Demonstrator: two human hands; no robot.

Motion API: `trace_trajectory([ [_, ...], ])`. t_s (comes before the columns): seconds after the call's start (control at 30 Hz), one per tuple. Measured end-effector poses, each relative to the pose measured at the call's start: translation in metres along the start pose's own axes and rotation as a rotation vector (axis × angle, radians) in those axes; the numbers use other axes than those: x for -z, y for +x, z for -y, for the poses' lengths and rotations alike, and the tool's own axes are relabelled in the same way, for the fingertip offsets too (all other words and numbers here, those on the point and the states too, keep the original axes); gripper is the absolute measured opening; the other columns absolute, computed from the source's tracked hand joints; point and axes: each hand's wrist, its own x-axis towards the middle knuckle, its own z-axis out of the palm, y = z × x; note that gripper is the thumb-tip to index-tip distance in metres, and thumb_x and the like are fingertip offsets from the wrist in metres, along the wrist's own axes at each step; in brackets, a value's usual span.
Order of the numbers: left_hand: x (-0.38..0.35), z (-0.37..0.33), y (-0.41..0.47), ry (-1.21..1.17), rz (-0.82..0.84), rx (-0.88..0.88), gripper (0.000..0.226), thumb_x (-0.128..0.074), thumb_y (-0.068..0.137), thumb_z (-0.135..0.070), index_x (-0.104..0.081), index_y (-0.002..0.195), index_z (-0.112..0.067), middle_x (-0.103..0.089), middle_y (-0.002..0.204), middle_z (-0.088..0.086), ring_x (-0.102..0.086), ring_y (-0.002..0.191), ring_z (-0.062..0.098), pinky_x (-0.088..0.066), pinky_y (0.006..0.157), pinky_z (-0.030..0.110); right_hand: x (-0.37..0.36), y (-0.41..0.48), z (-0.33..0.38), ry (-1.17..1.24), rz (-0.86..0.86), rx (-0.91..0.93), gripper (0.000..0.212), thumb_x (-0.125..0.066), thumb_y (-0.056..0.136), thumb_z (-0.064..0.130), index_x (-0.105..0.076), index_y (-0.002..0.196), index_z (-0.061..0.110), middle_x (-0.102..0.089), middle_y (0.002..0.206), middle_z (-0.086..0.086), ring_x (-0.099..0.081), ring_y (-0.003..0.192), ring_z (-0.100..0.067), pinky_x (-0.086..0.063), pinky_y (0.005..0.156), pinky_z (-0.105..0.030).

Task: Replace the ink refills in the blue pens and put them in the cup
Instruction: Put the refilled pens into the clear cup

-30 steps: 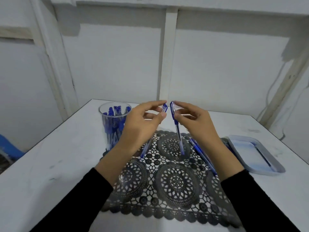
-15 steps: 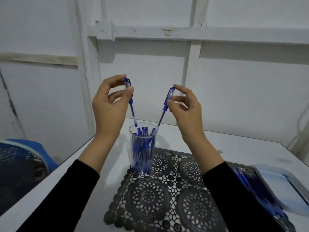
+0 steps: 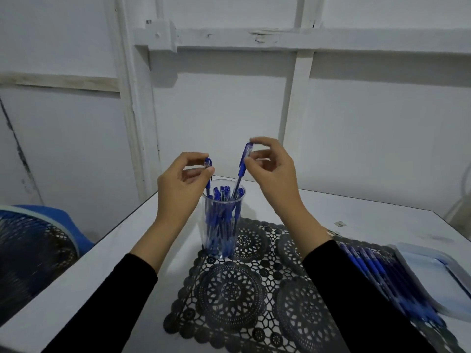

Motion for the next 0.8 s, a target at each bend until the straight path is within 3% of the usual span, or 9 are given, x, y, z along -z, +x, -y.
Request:
trace_trajectory([
  [0.13, 0.007, 0.008, 0.003, 0.231, 0.125, -0.042, 0.012, -0.077, 0.085, -0.020, -0.073, 0.097, -0.022, -0.072, 0.091, -0.017, -0.067, 0.090, -0.001, -0.052, 0.089, 0.015, 0.004, -0.007, -0.016, -0.022, 0.131, -0.027, 0.023, -0.068, 0.085, 0.003, -0.066, 0.104, 0.015, -0.067, 0.083, -0.012, -0.062, 0.074, -0.013, -0.058, 0.076, -0.034],
  [0.23, 0.011, 0.011, 0.003, 0.318, 0.194, -0.030, 0.003, -0.076, 0.086, -0.023, -0.074, 0.087, -0.022, -0.071, 0.085, -0.019, -0.066, 0.086, -0.004, -0.054, 0.088, 0.022, 0.004, -0.009, -0.023, -0.142, 0.209, -0.006, 0.014, -0.070, 0.083, 0.004, -0.070, 0.092, 0.013, -0.071, 0.086, 0.000, -0.065, 0.078, -0.010, -0.056, 0.074, -0.030],
  [0.4, 0.014, 0.007, 0.003, 0.440, 0.235, -0.039, 0.017, -0.064, 0.094, -0.033, -0.077, 0.087, -0.024, -0.072, 0.088, -0.012, -0.065, 0.088, 0.002, -0.052, 0.090, 0.030, 0.007, -0.012, -0.024, -0.336, 0.315, 0.016, 0.010, -0.067, 0.089, 0.016, -0.076, 0.091, 0.018, -0.073, 0.088, 0.010, -0.064, 0.085, -0.002, -0.053, 0.081, -0.027],
  [0.57, -0.010, -0.014, -0.015, 0.417, 0.089, -0.418, 0.015, -0.064, 0.094, -0.021, -0.075, 0.091, -0.012, -0.068, 0.093, -0.001, -0.060, 0.087, 0.009, -0.047, 0.082, 0.023, 0.037, -0.024, -0.021, -0.272, 0.239, -0.037, 0.015, -0.062, 0.094, 0.019, -0.076, 0.098, 0.019, -0.073, 0.096, 0.011, -0.066, 0.089, -0.004, -0.053, 0.081, -0.020],
  [0.63, -0.032, -0.026, -0.027, 0.354, 0.111, -0.517, 0.014, -0.064, 0.093, -0.019, -0.075, 0.090, -0.010, -0.067, 0.090, 0.001, -0.060, 0.082, 0.010, -0.047, 0.077, 0.021, 0.063, -0.030, -0.026, -0.283, 0.187, -0.086, 0.015, -0.061, 0.094, 0.017, -0.076, 0.098, 0.019, -0.074, 0.096, 0.010, -0.067, 0.090, -0.007, -0.053, 0.081, -0.019],
  [0.7, -0.059, -0.033, -0.043, 0.263, 0.206, -0.491, 0.014, -0.064, 0.093, -0.020, -0.075, 0.089, -0.012, -0.066, 0.087, -0.004, -0.059, 0.079, 0.007, -0.047, 0.073, 0.017, 0.092, -0.037, -0.033, -0.337, 0.128, -0.127, 0.016, -0.061, 0.093, 0.016, -0.076, 0.099, 0.018, -0.074, 0.095, 0.010, -0.067, 0.090, -0.007, -0.053, 0.082, -0.021],
  [0.8, -0.101, -0.031, -0.066, 0.170, 0.408, -0.295, 0.012, -0.064, 0.094, -0.025, -0.074, 0.092, -0.021, -0.067, 0.089, -0.014, -0.062, 0.085, 0.003, -0.052, 0.079, 0.021, 0.137, -0.050, -0.047, -0.451, 0.067, -0.206, 0.016, -0.062, 0.092, 0.017, -0.076, 0.100, 0.020, -0.073, 0.094, 0.011, -0.066, 0.089, -0.003, -0.053, 0.080, -0.020],
])
